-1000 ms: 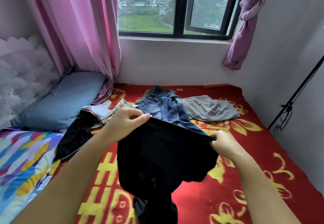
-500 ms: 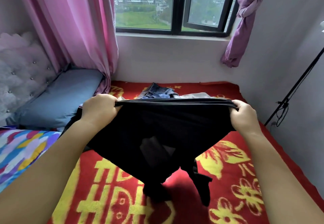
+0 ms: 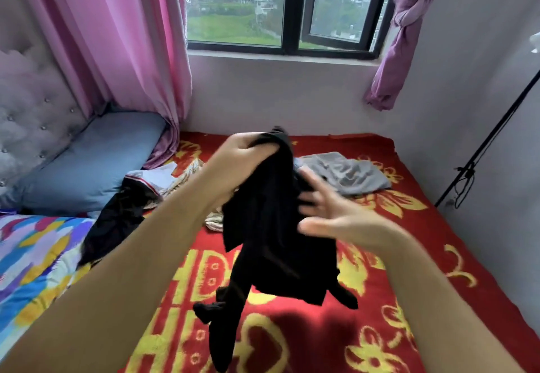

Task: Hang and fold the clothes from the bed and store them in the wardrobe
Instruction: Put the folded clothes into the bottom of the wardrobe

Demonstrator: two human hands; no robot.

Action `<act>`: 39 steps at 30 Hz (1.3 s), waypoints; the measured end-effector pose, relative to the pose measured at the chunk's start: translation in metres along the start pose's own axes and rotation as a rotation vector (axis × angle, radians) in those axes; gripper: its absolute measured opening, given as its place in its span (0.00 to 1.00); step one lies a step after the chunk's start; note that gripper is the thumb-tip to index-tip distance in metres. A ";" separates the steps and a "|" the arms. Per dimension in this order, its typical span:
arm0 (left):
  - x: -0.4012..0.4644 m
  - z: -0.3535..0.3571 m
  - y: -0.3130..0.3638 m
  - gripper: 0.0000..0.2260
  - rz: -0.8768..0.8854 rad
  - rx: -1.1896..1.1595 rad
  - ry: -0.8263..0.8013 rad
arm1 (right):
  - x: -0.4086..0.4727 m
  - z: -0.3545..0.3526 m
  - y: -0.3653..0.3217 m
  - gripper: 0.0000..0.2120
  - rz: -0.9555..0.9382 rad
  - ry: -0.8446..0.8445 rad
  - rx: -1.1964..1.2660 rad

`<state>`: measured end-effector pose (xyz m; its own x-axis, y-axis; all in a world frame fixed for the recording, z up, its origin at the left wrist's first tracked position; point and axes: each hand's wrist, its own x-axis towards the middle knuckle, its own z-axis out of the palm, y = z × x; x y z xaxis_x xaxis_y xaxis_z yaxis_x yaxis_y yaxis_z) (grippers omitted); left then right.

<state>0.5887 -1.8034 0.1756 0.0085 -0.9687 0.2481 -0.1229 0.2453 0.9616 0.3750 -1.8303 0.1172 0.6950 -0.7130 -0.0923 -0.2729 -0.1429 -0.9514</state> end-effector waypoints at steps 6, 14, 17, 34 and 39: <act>-0.006 0.037 -0.024 0.08 0.065 0.091 -0.042 | 0.032 0.040 -0.004 0.10 0.002 0.528 -0.150; -0.091 0.049 -0.168 0.10 -0.448 0.411 -0.372 | 0.018 -0.012 -0.023 0.06 -0.174 0.819 1.103; -0.086 0.037 -0.186 0.07 -0.485 0.390 -0.137 | 0.003 -0.025 -0.018 0.06 -0.262 0.910 1.159; -0.041 0.009 -0.057 0.13 -0.130 -0.255 -0.090 | -0.007 0.025 0.019 0.15 -0.139 0.638 0.316; -0.076 0.005 -0.105 0.23 -0.564 -0.155 -0.336 | -0.008 0.015 0.028 0.17 -0.095 0.451 1.102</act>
<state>0.5958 -1.7559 0.0550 -0.2823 -0.9033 -0.3230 -0.0461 -0.3235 0.9451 0.3719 -1.8188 0.0874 0.3247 -0.9398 -0.1060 0.6378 0.3004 -0.7092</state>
